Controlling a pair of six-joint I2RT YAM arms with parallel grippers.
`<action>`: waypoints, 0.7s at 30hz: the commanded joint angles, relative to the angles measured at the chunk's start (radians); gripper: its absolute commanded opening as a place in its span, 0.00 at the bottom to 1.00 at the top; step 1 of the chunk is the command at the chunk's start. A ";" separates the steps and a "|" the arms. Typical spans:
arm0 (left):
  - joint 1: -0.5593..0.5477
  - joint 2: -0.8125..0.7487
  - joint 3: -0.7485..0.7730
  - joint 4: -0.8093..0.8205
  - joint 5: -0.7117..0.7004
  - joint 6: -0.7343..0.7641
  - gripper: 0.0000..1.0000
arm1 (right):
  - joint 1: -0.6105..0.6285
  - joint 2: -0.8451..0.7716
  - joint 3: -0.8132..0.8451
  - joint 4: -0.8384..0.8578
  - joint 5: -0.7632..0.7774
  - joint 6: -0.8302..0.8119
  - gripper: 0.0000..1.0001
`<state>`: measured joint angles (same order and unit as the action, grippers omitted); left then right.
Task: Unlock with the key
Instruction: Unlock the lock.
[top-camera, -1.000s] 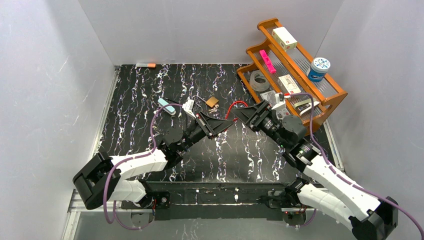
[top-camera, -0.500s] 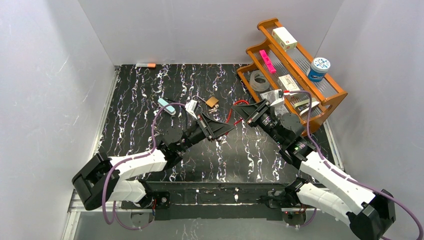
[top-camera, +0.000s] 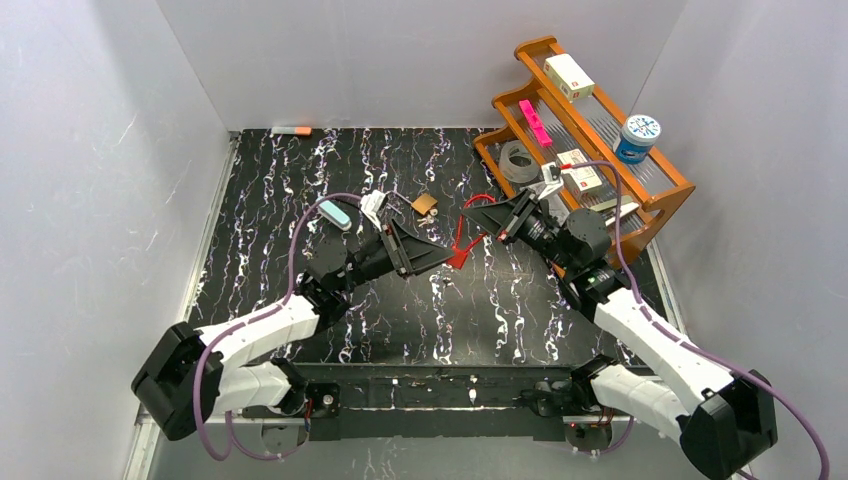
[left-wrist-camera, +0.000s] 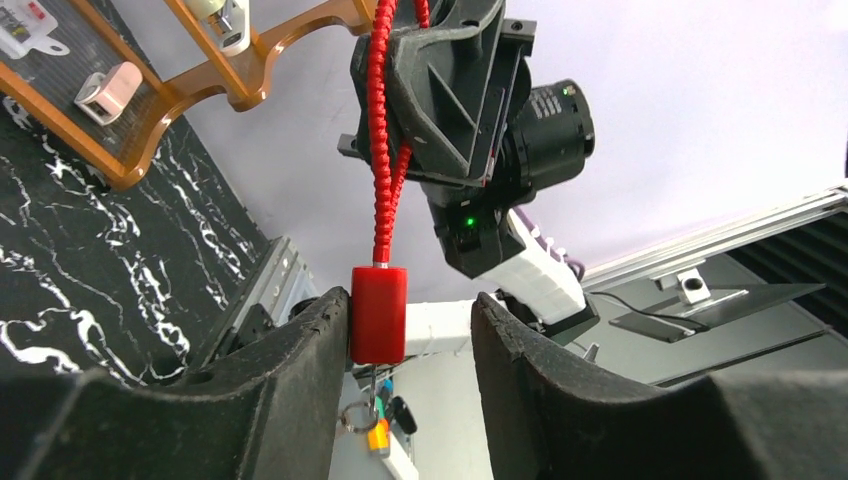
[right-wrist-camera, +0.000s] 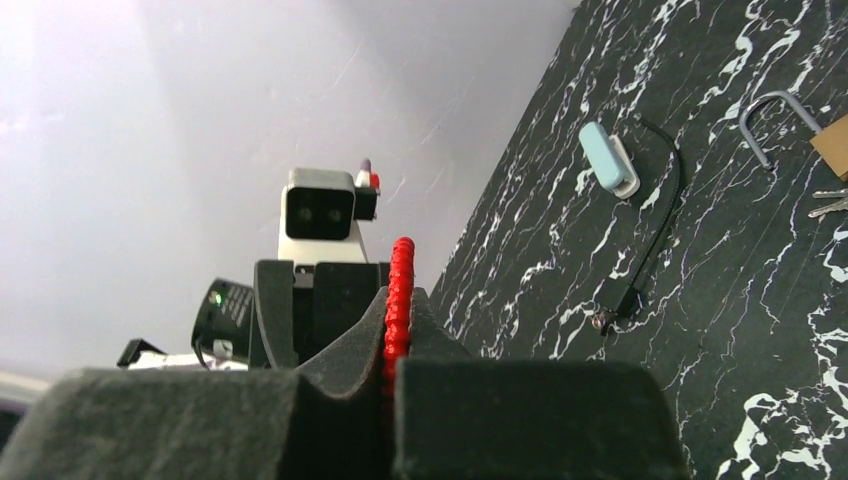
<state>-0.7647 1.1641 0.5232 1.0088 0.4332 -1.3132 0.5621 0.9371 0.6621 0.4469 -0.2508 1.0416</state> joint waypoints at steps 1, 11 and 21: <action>0.025 -0.046 0.095 -0.104 0.156 0.070 0.45 | -0.053 0.041 0.068 0.092 -0.215 -0.053 0.01; 0.025 0.065 0.174 -0.175 0.240 0.076 0.45 | -0.058 0.103 0.099 0.140 -0.320 -0.042 0.01; 0.024 0.068 0.183 -0.208 0.316 0.117 0.41 | -0.064 0.165 0.156 0.050 -0.326 -0.018 0.01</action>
<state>-0.7368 1.2556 0.6651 0.8009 0.6712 -1.2331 0.5053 1.0920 0.7494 0.4927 -0.5808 1.0191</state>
